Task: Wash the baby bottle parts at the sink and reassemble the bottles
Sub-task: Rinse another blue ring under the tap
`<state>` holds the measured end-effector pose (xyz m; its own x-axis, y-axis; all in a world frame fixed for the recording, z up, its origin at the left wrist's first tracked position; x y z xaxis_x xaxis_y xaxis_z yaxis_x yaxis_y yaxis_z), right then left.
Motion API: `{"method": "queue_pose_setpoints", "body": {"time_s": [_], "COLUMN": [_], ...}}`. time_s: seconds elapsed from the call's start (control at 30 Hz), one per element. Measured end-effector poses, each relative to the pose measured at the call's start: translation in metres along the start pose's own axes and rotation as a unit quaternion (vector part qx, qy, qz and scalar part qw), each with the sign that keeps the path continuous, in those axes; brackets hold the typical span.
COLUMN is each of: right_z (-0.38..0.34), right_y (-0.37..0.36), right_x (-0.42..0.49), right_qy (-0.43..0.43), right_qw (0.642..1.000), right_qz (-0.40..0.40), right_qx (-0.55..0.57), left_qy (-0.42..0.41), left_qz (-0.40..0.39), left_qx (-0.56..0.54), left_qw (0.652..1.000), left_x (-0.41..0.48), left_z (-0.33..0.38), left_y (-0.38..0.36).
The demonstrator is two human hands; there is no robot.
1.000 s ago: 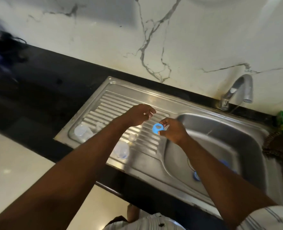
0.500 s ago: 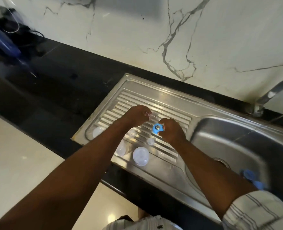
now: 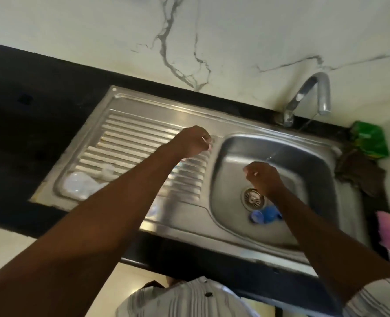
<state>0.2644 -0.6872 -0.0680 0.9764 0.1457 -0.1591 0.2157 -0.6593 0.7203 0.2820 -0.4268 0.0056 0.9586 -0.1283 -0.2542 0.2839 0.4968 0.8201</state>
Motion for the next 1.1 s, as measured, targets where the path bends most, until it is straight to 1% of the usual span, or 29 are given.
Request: {"method": "queue_pose_setpoints", "body": {"time_s": [0.07, 0.13, 0.23, 0.27, 0.3, 0.37, 0.4, 0.47, 0.53, 0.63, 0.73, 0.77, 0.8, 0.83, 0.87, 0.93, 1.0, 1.03, 1.07, 1.1], "right_z": [0.036, 0.074, 0.101, 0.108, 0.115, 0.125, 0.126, 0.128, 0.131, 0.135, 0.142, 0.144, 0.146, 0.145, 0.148, 0.158, 0.161, 0.158, 0.153, 0.148], "right_y": [0.032, 0.063, 0.085, 0.088, 0.088, 0.080, 0.072, 0.052, 0.035, 0.010, -0.015, -0.020, -0.024, -0.026, -0.032, -0.040, -0.041, -0.041, -0.039, -0.035], "right_x": [-0.014, -0.030, -0.047, -0.051, -0.055, -0.061, -0.062, -0.061, -0.057, -0.045, -0.038, -0.039, -0.040, -0.042, -0.042, -0.038, -0.036, -0.033, -0.031, -0.029], "right_qy": [-0.057, -0.109, -0.129, -0.129, -0.127, -0.135, -0.120, -0.062, -0.032, -0.002, 0.029, 0.025, 0.052, 0.068, 0.085, 0.103, 0.083, 0.064, 0.057, 0.045], "right_qw": [0.998, 0.993, 0.991, 0.991, 0.992, 0.986, 0.982, 0.969, 0.944, 0.905, 0.844, 0.824, 0.809, 0.801, 0.804, 0.825, 0.857, 0.879, 0.898, 0.923], "right_qz": [0.009, 0.025, 0.032, 0.024, -0.001, -0.083, -0.128, -0.213, -0.294, -0.381, -0.479, -0.497, -0.497, -0.493, -0.478, -0.452, -0.438, -0.426, -0.408, -0.371], "right_qx": [-0.031, -0.032, -0.012, -0.011, -0.020, -0.054, -0.076, -0.109, -0.147, -0.191, -0.240, -0.271, -0.310, -0.333, -0.343, -0.324, -0.258, -0.206, -0.156, -0.092], "left_qy": [-0.019, -0.053, -0.072, -0.069, -0.065, -0.056, -0.049, -0.036, -0.019, 0.016, 0.043, 0.048, 0.052, 0.056, 0.058, 0.054, 0.052, 0.055, 0.060, 0.068], "left_qz": [-0.029, -0.061, -0.105, -0.119, -0.130, -0.151, -0.155, -0.162, -0.165, -0.171, -0.170, -0.170, -0.172, -0.174, -0.175, -0.170, -0.170, -0.169, -0.165, -0.160], "left_qx": [-0.017, -0.021, -0.015, -0.015, -0.012, -0.005, -0.002, 0.000, -0.004, -0.012, -0.010, -0.009, -0.009, -0.011, -0.015, -0.012, -0.009, -0.012, -0.018, -0.029], "left_qw": [0.999, 0.996, 0.992, 0.990, 0.989, 0.987, 0.987, 0.986, 0.986, 0.985, 0.984, 0.984, 0.984, 0.983, 0.983, 0.984, 0.984, 0.984, 0.984, 0.984], "left_x": [0.006, 0.010, 0.012, 0.013, 0.014, 0.018, 0.020, 0.022, 0.024, 0.025, 0.024, 0.023, 0.022, 0.022, 0.021, 0.020, 0.018, 0.017, 0.018, 0.019], "left_z": [0.030, 0.066, 0.096, 0.105, 0.112, 0.124, 0.126, 0.128, 0.126, 0.118, 0.107, 0.103, 0.100, 0.097, 0.094, 0.090, 0.086, 0.083, 0.081, 0.079], "left_y": [-0.027, -0.056, -0.090, -0.102, -0.113, -0.134, -0.141, -0.153, -0.162, -0.174, -0.181, -0.182, -0.184, -0.185, -0.187, -0.187, -0.190, -0.192, -0.193, -0.194]}}
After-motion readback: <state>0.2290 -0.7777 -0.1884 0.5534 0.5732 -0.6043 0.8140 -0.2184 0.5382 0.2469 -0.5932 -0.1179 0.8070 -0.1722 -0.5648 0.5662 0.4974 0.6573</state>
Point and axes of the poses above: each hand's wrist, its own x-axis towards the middle knuckle, its own y-axis out of the back of the hand, z = x × y, the point moved 3 cm from there along x, towards the middle knuckle, and after that the axes turned 11 degrees about x, right-handed, at the moved point
